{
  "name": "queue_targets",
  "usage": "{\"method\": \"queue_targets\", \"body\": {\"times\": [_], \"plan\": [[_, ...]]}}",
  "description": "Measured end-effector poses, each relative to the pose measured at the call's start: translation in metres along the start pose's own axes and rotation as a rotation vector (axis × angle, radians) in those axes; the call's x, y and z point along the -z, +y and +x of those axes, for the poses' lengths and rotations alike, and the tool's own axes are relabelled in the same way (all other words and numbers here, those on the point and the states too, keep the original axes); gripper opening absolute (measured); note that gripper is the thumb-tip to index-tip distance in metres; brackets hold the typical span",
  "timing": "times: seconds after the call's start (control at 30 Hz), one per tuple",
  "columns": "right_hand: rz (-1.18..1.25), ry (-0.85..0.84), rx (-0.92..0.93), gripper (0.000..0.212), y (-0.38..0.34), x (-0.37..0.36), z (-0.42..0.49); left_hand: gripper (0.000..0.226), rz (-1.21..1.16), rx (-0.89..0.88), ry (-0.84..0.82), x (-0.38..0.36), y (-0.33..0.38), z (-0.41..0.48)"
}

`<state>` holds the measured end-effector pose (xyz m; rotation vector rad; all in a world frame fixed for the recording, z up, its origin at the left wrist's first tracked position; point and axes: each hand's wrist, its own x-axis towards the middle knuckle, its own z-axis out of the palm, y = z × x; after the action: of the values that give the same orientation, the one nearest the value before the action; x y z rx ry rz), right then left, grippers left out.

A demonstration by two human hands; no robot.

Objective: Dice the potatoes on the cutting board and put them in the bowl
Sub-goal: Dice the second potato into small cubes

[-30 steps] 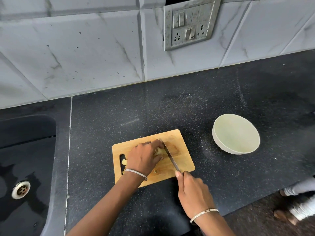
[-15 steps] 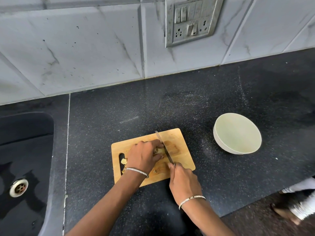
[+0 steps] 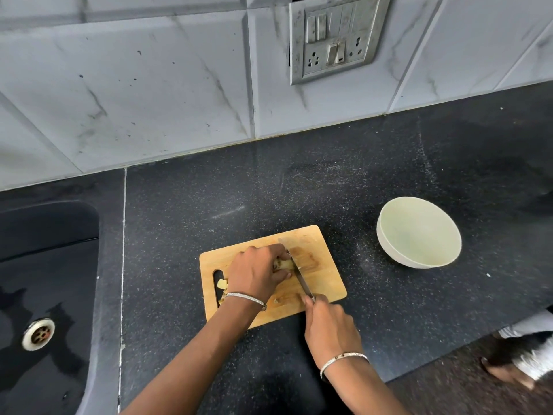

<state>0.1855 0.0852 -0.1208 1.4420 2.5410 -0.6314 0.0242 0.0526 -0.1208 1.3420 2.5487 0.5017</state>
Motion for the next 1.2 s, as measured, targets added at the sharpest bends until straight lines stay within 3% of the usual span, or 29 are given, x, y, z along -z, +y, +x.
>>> {"method": "queue_targets", "body": {"times": [1.03, 1.2], "plan": [[0.033, 0.055, 0.071, 0.046, 0.013, -0.004, -0.011, 0.032, 0.045, -0.05, 0.014, 0.002, -0.001, -0.005], [0.049, 0.041, 0.062, 0.045, 0.014, -0.006, -0.008, 0.047, 0.0, -0.082, -0.045, 0.005, 0.002, -0.002]]}}
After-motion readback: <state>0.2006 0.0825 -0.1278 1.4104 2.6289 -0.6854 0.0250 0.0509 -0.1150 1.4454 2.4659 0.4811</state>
